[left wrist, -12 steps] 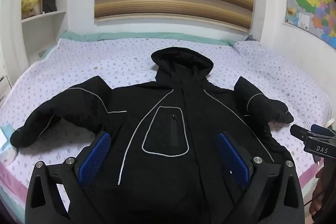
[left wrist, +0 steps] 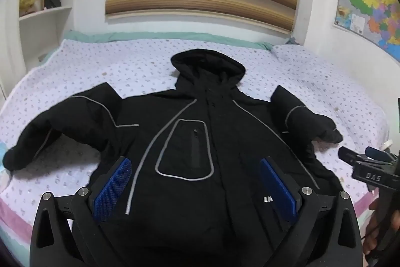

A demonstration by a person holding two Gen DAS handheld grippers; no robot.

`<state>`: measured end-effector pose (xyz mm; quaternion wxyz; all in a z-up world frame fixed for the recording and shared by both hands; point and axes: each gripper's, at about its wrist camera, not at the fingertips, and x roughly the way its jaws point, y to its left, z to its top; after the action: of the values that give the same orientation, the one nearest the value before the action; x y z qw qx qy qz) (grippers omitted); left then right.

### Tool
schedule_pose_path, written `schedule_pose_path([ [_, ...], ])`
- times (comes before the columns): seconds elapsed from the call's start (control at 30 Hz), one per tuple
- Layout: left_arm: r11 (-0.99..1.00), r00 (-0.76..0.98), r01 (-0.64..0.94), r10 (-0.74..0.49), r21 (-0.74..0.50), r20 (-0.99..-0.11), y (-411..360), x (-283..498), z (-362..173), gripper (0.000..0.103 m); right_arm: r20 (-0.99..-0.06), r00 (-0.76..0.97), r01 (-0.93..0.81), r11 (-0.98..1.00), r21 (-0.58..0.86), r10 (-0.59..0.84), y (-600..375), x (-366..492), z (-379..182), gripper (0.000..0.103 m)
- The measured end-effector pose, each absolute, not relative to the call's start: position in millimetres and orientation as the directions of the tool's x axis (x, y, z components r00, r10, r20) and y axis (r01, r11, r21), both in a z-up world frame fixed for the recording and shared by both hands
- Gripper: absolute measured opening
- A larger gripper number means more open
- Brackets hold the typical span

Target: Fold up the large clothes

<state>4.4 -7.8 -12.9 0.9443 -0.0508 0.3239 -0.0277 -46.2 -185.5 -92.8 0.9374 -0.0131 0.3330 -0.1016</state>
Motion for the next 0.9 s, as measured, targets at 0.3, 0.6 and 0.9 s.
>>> schedule_pose_path([
  [0.3,0.981,0.8,0.074,-0.166,-0.179,-0.577,-13.3,-4.6,-10.2,0.101,-0.631,0.76,0.189,0.982,-0.013,-0.155,-196.2,-52.9,-84.7,0.103],
  [0.6,0.964,0.821,0.154,-0.248,-0.219,-0.514,-27.5,-10.3,7.7,0.101,-0.626,0.77,0.18,0.983,0.031,-0.121,-206.4,-57.2,-86.5,0.103],
  [0.9,0.958,0.779,0.215,-0.284,-0.188,-0.559,-60.6,-8.8,0.4,0.101,-0.615,0.781,0.175,0.983,0.05,-0.108,-216.2,-62.5,-84.4,0.103],
])
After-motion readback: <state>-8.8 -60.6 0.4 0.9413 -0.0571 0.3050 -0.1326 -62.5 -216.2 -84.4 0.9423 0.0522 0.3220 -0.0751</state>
